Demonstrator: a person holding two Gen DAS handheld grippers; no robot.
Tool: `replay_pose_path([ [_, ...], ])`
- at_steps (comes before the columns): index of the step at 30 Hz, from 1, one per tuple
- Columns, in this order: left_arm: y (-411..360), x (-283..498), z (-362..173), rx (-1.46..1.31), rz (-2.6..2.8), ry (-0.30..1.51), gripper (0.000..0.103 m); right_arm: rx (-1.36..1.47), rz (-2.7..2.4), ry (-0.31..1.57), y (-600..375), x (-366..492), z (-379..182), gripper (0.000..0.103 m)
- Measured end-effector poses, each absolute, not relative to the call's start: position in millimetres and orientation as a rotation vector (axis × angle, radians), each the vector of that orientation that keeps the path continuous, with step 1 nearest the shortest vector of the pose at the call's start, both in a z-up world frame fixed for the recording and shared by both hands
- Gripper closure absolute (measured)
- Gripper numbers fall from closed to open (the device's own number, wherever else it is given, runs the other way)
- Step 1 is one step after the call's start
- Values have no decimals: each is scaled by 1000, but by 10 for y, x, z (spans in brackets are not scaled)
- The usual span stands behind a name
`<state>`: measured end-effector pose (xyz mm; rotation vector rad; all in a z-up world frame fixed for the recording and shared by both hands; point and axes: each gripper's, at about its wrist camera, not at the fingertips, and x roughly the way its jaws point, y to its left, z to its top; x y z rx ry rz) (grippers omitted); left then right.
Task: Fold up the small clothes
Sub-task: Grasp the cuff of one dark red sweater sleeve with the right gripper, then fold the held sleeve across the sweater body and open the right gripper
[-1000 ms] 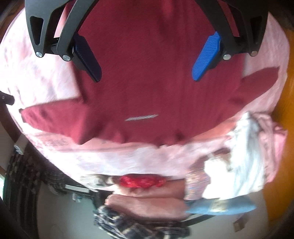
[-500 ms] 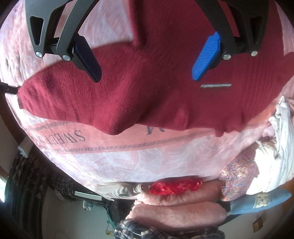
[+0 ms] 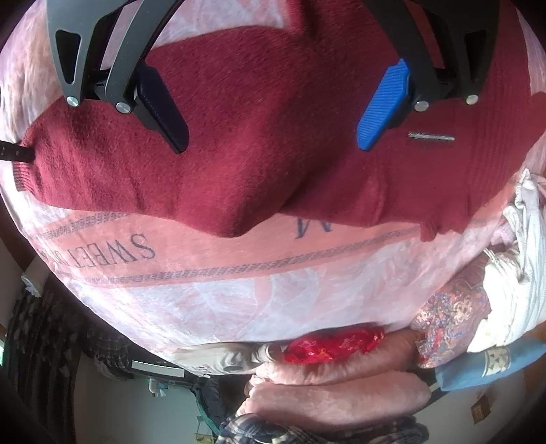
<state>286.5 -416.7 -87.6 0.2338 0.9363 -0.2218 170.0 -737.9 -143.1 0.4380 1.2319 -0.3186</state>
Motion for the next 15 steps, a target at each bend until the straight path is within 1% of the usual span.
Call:
replay_pose_path([
  [1,-4191,2869,-868,233,-222,939,4,444,-308,1218,-7378,1694,-1394,73],
  [2,-4197,2867,-858,234,-221,940,4,446,-302,1205,-7389,1693,-1362,86],
  [3,-4194,2866,-843,234,-222,937,4,452,-291,1193,-7390,1681,-1323,93],
  [7,-4006,2899,-753,213,-216,944,4,468,-271,1109,-7422,1568,-1072,95],
  [11,-3594,2927,-650,200,-190,924,4,527,-270,964,-7627,1379,-619,95],
  [13,-3367,2941,-648,202,-166,913,4,498,-307,998,-7626,1371,-620,95],
  [15,-3177,2964,-690,212,-135,915,4,505,-345,1090,-7628,1350,-865,95],
])
